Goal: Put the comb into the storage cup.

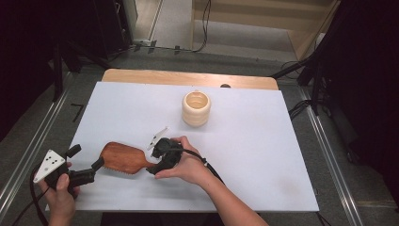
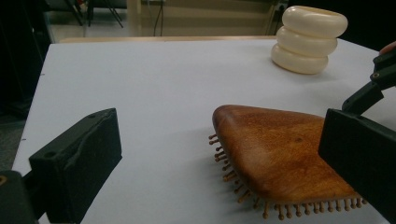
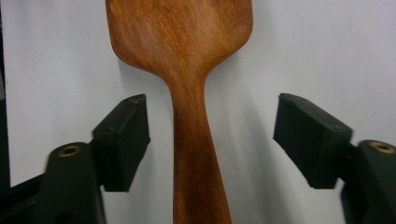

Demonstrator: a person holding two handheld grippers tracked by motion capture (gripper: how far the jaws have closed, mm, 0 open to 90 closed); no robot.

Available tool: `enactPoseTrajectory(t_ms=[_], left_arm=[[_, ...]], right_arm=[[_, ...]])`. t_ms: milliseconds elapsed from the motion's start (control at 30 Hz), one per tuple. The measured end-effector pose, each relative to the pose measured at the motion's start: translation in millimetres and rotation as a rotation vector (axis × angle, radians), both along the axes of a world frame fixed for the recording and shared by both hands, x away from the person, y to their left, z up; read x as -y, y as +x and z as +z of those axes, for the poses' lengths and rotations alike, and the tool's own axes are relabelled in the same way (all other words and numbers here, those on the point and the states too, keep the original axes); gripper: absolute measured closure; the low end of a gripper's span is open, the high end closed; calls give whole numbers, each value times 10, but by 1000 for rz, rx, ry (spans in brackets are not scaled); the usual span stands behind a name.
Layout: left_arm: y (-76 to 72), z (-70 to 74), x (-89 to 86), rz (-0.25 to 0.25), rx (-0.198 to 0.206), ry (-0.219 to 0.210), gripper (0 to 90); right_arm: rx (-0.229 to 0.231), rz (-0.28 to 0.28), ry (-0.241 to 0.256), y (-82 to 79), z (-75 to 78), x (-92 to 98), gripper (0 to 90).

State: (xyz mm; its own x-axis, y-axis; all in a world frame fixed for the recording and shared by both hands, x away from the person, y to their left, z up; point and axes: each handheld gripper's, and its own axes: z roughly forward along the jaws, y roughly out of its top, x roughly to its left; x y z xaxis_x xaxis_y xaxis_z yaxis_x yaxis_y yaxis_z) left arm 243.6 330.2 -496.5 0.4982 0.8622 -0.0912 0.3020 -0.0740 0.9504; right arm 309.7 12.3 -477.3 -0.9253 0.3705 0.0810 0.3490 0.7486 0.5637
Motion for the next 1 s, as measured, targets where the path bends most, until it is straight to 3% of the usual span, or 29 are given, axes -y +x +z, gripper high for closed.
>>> enactPoseTrajectory(t_ms=[67, 167, 367, 467, 600, 733, 867, 933, 1000], left_arm=[[0, 0, 1, -1, -1, 0, 0], [1, -1, 0, -1, 0, -1, 0], [1, -1, 2, -1, 0, 2, 0], [0, -1, 3, -1, -1, 1, 0], [2, 1, 2, 0, -2, 6, 0], [2, 1, 3, 0, -1, 6, 0], [-1, 2, -12, 0, -1, -14, 0], [-5, 6, -60, 6, 4, -56, 0], [-7, 7, -84, 10, 6, -71, 0]], right_arm=[[-31, 5, -15, -10, -42, -51, 411], [-45, 13, -33, -10, -86, -101, 481], [-34, 11, -19, -2, -129, -146, 583], [-8, 36, -13, -20, -142, -158, 672], [-29, 32, 8, -47, -150, -166, 701], [11, 53, 43, -61, -181, -130, 703], [37, 31, 91, -79, -215, -68, 703], [57, 11, 105, -95, -226, -32, 703], [72, -3, 122, -106, -230, 23, 703]])
